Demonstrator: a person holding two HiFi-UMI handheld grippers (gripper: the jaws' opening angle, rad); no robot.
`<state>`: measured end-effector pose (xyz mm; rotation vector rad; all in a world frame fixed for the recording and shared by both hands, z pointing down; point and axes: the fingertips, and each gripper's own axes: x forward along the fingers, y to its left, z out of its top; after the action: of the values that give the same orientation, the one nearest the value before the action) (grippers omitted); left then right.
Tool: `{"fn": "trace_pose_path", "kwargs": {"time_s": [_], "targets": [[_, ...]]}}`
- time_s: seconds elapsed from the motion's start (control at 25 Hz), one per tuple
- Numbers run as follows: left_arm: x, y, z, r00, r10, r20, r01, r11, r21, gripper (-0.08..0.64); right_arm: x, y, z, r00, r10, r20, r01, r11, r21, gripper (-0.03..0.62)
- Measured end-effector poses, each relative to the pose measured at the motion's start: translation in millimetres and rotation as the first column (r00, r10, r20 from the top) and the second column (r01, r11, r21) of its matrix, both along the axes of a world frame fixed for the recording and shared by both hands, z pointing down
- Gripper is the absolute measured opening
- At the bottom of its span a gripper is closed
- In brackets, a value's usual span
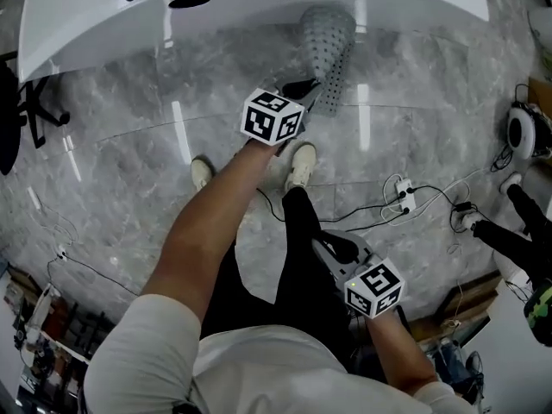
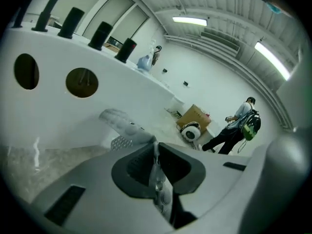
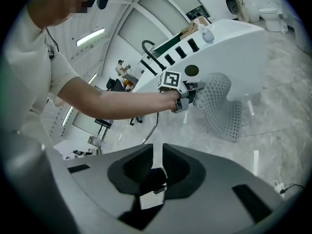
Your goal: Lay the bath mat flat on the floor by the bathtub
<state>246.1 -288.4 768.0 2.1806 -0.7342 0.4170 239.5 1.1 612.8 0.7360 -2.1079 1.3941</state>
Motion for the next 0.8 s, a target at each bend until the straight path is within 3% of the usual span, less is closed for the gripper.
{"fn": "trace_pose_path", "kwargs": {"time_s": [0.28,0.56,0.8], "targets": [[-100,-22,69,0.985,-0.056,0.160,0.061,0.998,-0.022,0.046,-7,-16,27,1.000,-0.013,-0.021,0.013,1.000,-0.010,0.071],[-206,-28,96,0.958,-0.153,0.242,0.168,0.985,-0.039,0.046,-32,-29,47,0.998,-0.050,-0.024,0.049,0.999,-0.016,0.071],[-268,-8,123,0.935,-0.194,0.298,0.228,0.970,-0.085,0.046,-68,-29,57,0.996,-0.088,-0.014,0.087,0.996,-0.024,0.069]]}}
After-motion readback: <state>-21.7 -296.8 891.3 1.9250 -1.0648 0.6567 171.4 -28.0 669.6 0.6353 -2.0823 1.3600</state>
